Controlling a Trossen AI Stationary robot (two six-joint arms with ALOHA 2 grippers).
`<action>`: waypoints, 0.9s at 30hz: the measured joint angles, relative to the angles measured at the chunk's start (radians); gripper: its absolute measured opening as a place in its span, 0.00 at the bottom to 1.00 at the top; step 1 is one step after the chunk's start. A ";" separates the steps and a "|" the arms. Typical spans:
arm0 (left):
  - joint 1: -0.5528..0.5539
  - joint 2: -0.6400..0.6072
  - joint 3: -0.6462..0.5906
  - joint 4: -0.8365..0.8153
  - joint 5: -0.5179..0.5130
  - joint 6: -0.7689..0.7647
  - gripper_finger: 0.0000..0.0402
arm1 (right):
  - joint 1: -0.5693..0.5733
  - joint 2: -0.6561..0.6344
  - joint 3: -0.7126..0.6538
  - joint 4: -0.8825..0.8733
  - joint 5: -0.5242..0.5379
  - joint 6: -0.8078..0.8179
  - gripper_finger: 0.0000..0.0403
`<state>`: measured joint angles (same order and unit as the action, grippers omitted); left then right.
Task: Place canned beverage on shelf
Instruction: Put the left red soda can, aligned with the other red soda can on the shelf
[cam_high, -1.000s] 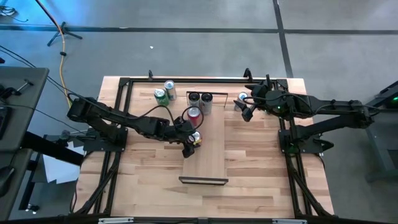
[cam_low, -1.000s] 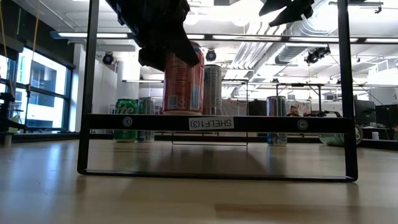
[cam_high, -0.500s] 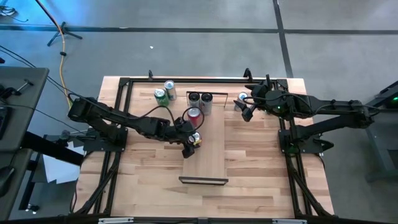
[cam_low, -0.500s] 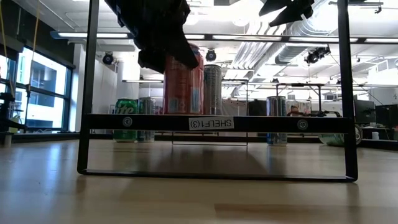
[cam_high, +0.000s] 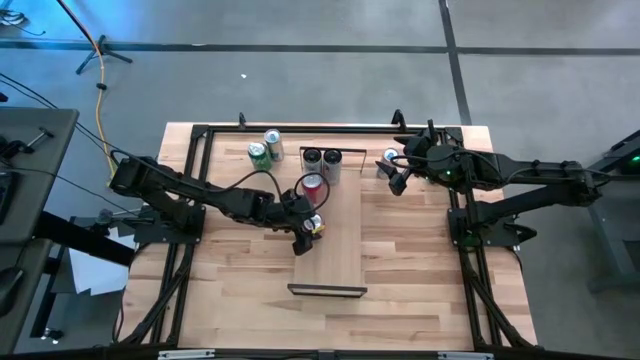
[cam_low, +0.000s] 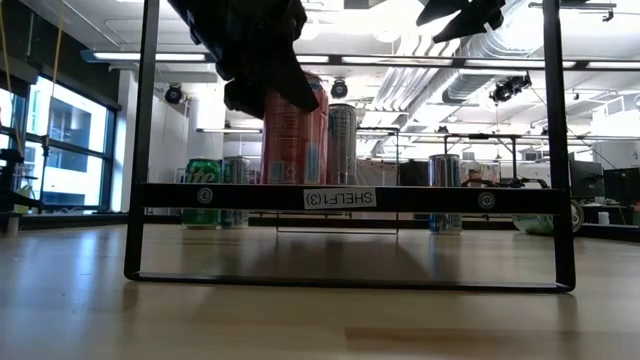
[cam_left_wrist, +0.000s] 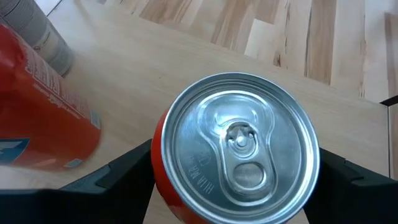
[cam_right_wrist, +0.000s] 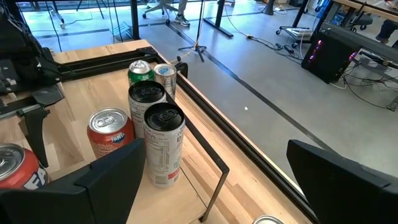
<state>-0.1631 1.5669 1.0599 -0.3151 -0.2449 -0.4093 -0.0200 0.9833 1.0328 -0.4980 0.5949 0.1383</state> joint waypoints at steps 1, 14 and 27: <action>0.000 0.000 0.000 0.000 0.000 0.000 0.76 | 0.000 0.000 0.000 0.000 0.000 0.000 0.93; 0.009 -0.001 0.001 0.000 0.020 -0.013 0.97 | 0.000 0.000 0.000 0.000 0.000 0.000 0.93; 0.147 -0.066 0.087 -0.030 0.430 0.063 0.99 | 0.000 0.000 0.000 -0.008 0.006 -0.005 0.93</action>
<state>-0.0159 1.5010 1.1465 -0.3449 0.1853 -0.3466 -0.0200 0.9833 1.0328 -0.5060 0.6006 0.1333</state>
